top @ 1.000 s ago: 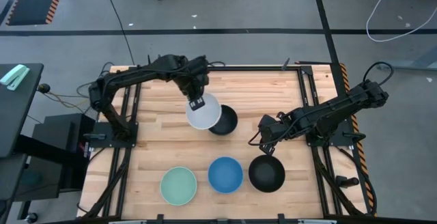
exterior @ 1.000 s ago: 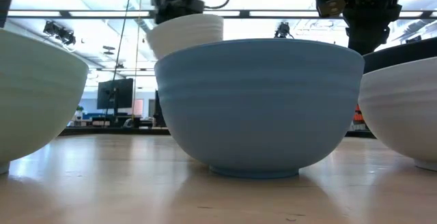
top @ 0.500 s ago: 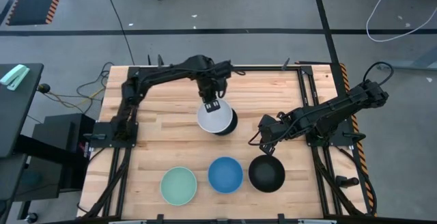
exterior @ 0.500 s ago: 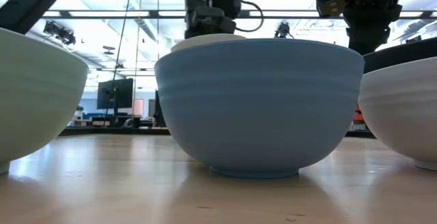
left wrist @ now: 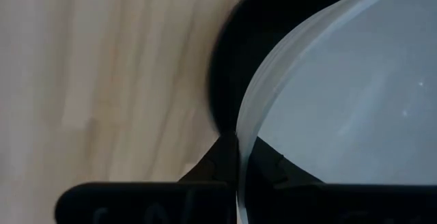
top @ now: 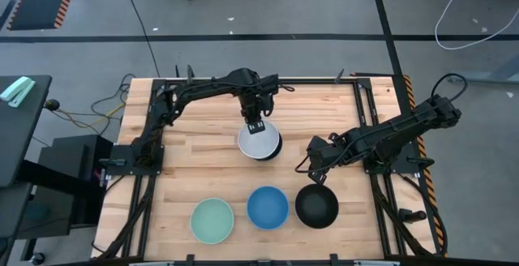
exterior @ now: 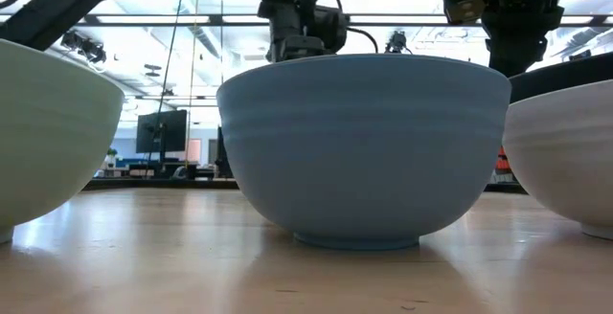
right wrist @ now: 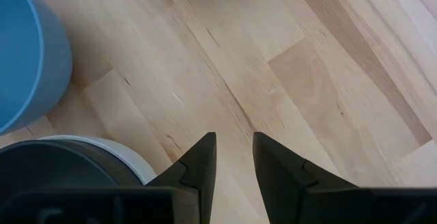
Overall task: Nest bowls inside each other
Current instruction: Stack the white bowl on the top black bowl
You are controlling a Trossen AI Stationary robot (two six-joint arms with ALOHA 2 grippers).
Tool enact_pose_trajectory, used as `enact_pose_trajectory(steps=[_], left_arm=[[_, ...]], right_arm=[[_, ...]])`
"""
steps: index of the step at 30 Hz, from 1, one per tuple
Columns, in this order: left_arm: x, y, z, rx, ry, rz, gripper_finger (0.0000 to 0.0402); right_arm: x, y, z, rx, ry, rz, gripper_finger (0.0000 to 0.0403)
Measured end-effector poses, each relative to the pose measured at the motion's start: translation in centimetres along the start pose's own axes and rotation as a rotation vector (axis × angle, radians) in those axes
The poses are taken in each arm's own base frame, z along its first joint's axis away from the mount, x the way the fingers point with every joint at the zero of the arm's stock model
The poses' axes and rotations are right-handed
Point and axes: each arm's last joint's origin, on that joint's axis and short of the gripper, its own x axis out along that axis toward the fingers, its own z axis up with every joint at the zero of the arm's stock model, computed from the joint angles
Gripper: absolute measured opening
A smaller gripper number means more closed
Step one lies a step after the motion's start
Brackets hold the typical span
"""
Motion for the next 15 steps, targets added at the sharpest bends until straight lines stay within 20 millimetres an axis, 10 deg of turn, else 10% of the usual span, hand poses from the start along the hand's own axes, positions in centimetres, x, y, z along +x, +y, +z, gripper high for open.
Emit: enact_pose_trajectory(steps=[15], left_arm=[[3.3, -1.9, 0.4, 0.051, 0.101, 0.036, 0.001]], right_arm=[[0.0, 0.0, 0.0, -0.001, -0.005, -0.004, 0.0105]])
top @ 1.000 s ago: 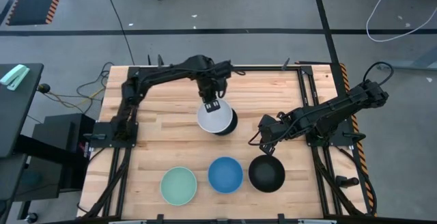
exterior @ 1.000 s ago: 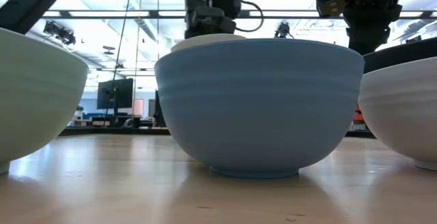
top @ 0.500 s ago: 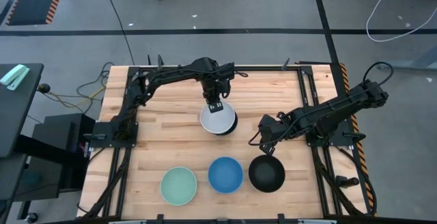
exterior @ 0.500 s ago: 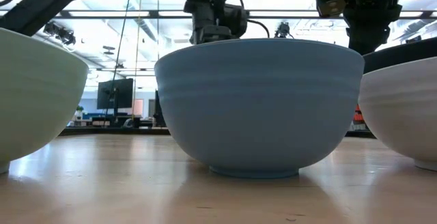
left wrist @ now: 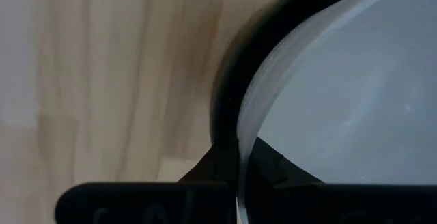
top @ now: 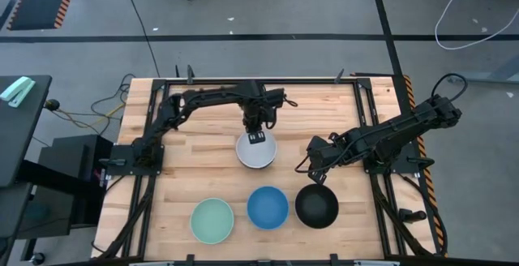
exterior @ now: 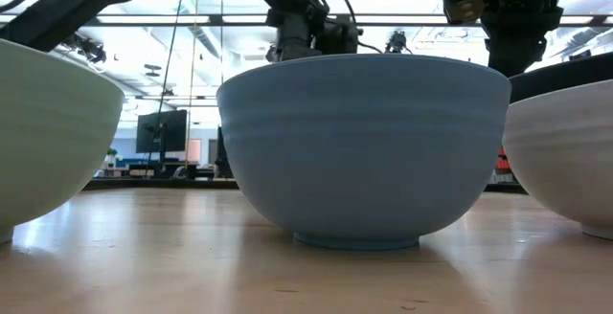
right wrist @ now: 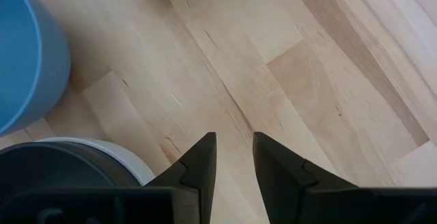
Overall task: Nest bowls inside each other
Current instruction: Stack the white bowl on the top black bowl
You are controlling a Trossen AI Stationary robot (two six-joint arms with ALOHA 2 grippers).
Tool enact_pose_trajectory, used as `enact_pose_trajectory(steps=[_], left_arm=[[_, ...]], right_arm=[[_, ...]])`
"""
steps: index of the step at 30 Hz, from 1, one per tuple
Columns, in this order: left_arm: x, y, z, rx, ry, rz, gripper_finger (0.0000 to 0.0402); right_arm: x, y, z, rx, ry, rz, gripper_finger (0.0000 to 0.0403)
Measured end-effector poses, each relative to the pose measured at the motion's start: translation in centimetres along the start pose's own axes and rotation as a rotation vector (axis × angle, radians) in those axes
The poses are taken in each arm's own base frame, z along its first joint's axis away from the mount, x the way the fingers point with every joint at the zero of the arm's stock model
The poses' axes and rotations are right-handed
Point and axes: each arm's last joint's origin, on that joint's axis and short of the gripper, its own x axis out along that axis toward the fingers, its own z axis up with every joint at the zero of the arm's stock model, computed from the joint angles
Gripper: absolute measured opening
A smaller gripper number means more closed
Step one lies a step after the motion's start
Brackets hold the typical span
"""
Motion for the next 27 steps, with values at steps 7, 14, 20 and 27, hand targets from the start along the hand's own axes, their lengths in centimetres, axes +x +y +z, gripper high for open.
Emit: enact_pose_trajectory(steps=[7, 14, 20, 27], left_arm=[[0.09, -0.43, 0.42, 0.034, -0.033, 0.074, 0.001], [0.07, -0.35, 0.75, 0.05, -0.067, 0.08, 0.0011], [0.06, -0.52, 0.9, 0.07, -0.085, 0.021, 0.001], [0.04, -0.51, 1.09, 0.05, -0.105, 0.024, 0.0015]], right_arm=[[0.0, 0.0, 0.0, -0.007, 0.0, 0.0, 0.0105], [0.0, -0.01, 0.01, -0.018, -0.001, -0.001, 0.0105], [0.0, -0.02, 0.02, -0.022, -0.006, -0.005, 0.0105], [0.0, -0.04, 0.04, -0.039, -0.014, -0.012, 0.0105]])
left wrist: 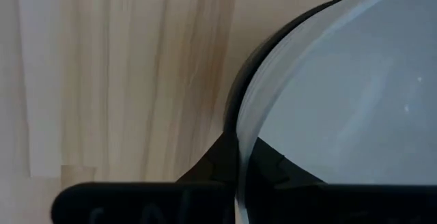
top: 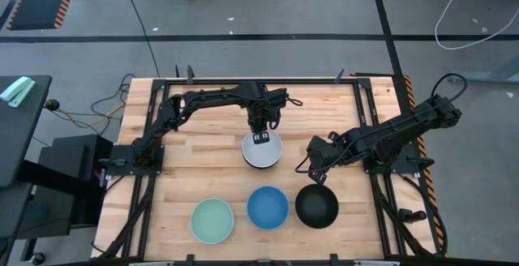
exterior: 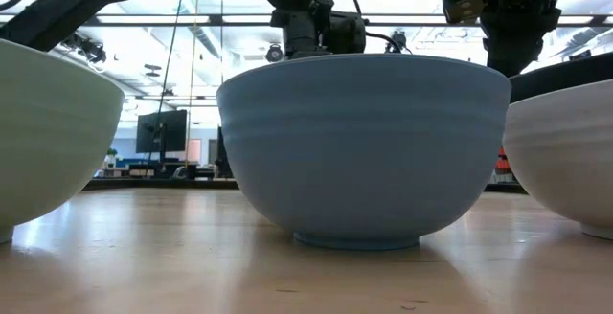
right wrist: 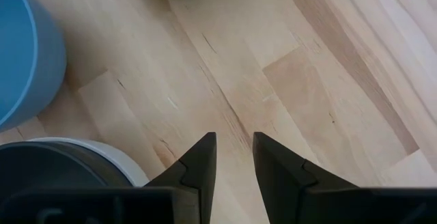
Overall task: Nest bowls inside each other
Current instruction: Stack the white bowl on the top black bowl
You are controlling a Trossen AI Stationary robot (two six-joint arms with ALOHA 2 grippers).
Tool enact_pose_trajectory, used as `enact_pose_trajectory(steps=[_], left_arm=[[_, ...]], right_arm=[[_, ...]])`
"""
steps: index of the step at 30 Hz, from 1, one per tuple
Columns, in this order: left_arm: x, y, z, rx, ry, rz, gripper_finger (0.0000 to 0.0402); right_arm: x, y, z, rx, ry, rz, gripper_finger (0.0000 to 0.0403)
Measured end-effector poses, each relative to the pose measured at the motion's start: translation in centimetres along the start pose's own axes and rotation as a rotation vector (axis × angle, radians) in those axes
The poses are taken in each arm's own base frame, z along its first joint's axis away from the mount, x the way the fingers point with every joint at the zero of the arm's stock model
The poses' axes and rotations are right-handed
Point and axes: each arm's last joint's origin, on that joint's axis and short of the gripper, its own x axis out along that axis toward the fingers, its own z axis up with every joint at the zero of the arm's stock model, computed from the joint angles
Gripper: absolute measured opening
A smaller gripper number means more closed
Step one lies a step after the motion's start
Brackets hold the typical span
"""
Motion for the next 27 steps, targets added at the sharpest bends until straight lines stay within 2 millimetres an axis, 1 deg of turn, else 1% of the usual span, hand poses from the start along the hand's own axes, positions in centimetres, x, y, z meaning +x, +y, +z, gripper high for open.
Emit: enact_pose_trajectory(steps=[4, 7, 13, 19, 23, 27], left_arm=[[0.0, 0.0, -0.2, -0.026, 0.021, -0.002, 0.0017], [0.0, -0.1, -0.6, -0.04, 0.058, -0.005, 0.0035], [-0.1, -0.1, -0.7, -0.066, 0.07, -0.008, 0.0072], [-0.3, -0.3, -0.8, -0.068, 0.07, -0.065, 0.0085], [-1.4, -0.5, -0.7, -0.068, 0.077, -0.066, 0.0084], [-3.4, -0.9, -0.6, -0.065, 0.066, -0.066, 0.008]], right_arm=[[0.0, 0.0, 0.0, -0.006, 0.0, 0.0, 0.0105], [0.0, 0.0, 0.0, -0.006, 0.0, 0.0, 0.0105], [0.0, 0.0, 0.0, -0.006, -0.008, -0.007, 0.0105], [0.0, 0.0, 0.0, -0.006, -0.008, -0.007, 0.0105], [0.0, 0.0, 0.0, -0.005, -0.008, -0.007, 0.0105], [0.0, 0.0, 0.0, -0.005, -0.008, -0.007, 0.0105]])
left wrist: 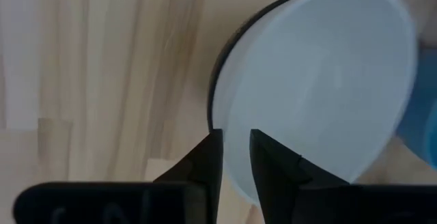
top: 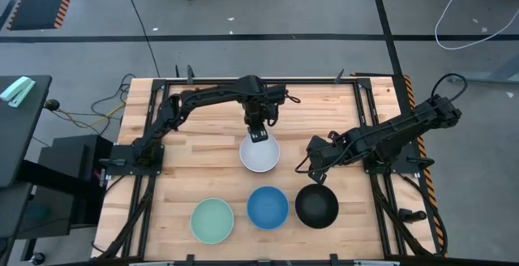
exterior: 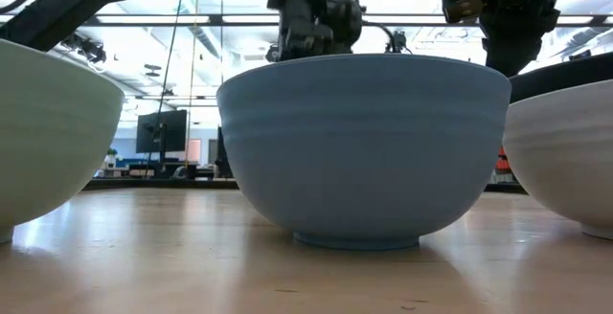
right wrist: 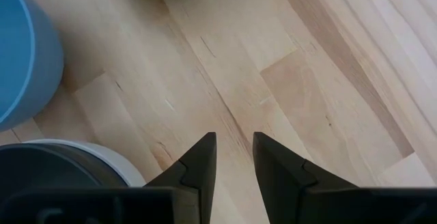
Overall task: Nest bowls inside each other
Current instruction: Stack the white bowl on the top black bowl, then stack the green bowl on the white bowl
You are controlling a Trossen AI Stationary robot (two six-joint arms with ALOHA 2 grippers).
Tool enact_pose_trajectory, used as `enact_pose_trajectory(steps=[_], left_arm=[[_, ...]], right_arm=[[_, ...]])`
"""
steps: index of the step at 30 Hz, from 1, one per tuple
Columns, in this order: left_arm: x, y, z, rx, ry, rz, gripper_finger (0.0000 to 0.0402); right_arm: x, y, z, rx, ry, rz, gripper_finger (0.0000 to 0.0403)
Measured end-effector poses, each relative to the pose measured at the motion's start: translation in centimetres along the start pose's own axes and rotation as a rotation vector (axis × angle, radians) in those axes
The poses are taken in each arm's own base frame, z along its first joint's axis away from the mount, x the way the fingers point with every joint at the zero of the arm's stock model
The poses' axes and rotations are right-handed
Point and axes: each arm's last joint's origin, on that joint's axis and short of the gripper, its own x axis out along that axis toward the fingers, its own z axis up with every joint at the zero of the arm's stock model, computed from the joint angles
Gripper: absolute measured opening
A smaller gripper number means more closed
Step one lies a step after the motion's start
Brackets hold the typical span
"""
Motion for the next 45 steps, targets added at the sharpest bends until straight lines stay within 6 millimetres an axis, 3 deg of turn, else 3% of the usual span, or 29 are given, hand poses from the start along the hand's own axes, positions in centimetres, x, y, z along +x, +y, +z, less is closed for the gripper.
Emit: enact_pose_trajectory(steps=[5, 12, 27, 34, 45], left_arm=[[-2.1, -2.3, -0.8, -0.022, 0.054, -0.001, 0.0085], [-3.9, -9.0, -2.6, 0.103, 0.0, -0.017, 0.009], [-2.3, -22.0, -7.7, 0.05, -0.027, 0.139, 0.0085], [-1.8, -25.1, -9.6, -0.066, -0.085, 0.205, 0.0083], [-1.3, -27.8, -11.7, -0.209, -0.176, 0.261, 0.0082]], right_arm=[[0.0, 0.0, 0.0, 0.0, 0.0, 0.0, 0.0105], [0.0, 0.0, 0.0, -0.035, 0.001, 0.001, 0.0105], [0.0, 0.3, 0.0, -0.158, 0.027, 0.058, 0.0105], [-0.2, 1.1, -0.4, -0.251, 0.007, 0.1, 0.0105], [-1.3, 3.7, -1.2, -0.471, -0.123, 0.256, 0.0105]])
